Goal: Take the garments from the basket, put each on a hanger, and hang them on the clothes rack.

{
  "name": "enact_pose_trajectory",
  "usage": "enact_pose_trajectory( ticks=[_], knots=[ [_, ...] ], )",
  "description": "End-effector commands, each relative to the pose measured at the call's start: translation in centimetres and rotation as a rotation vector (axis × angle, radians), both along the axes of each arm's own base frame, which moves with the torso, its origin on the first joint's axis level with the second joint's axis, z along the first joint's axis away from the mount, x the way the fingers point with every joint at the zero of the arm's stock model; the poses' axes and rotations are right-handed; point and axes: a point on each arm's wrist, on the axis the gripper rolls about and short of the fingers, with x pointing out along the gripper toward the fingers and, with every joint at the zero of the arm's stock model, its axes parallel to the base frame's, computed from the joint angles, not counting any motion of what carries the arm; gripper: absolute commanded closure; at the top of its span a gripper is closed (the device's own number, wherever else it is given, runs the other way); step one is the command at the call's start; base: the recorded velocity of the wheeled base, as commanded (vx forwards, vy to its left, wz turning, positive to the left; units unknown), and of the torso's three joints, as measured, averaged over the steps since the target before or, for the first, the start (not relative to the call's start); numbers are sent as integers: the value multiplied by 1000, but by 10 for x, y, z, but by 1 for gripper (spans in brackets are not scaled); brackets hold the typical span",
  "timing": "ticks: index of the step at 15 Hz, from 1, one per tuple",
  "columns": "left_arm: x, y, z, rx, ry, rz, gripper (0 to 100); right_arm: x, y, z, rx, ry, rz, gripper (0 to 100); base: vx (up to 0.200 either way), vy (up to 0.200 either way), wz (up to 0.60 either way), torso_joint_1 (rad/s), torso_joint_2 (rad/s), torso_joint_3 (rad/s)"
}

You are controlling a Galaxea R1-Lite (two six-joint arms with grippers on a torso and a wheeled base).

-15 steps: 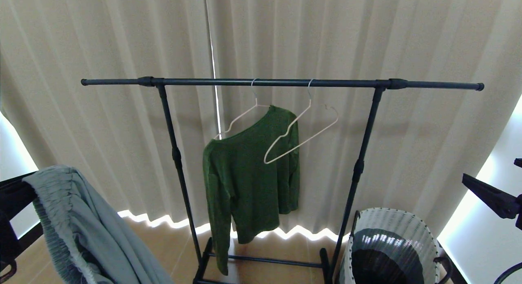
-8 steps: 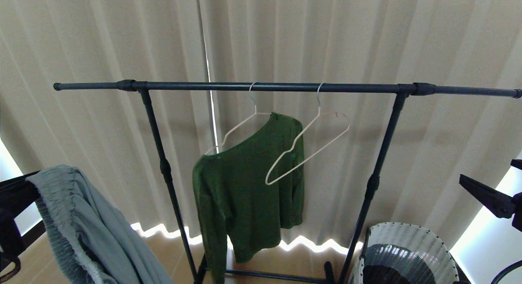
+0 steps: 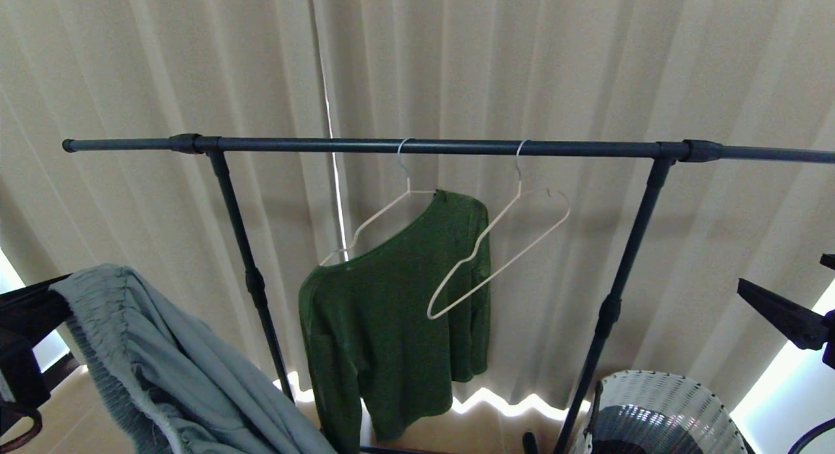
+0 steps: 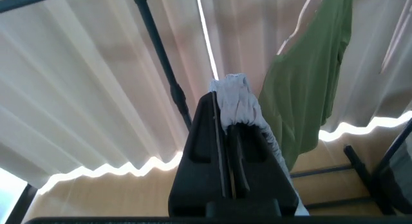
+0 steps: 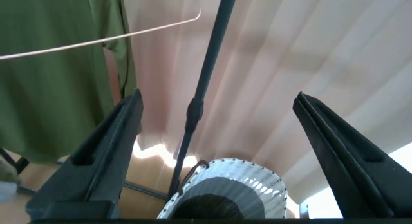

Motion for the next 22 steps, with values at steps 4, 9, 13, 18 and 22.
enact_pose_trajectory(
  ticks=[4,9,13,18,22],
  knots=[
    [2,0,-1,1,9,2,100,0,0,0,0,0,1,0,0,50,0,-1,2,1],
    [2,0,-1,3,9,2,100,0,0,0,0,-1,1,0,0,200,0,0,2,-1],
    [2,0,0,2,6,2,100,1,0,2,0,-3,1,0,0,150,0,3,3,2],
    [2,0,-2,4,9,0,100,2,0,3,-1,-7,1,0,0,0,0,0,0,0],
    [1,0,-3,3,10,2,100,3,0,2,0,-1,1,0,0,0,0,0,0,0]
  ],
)
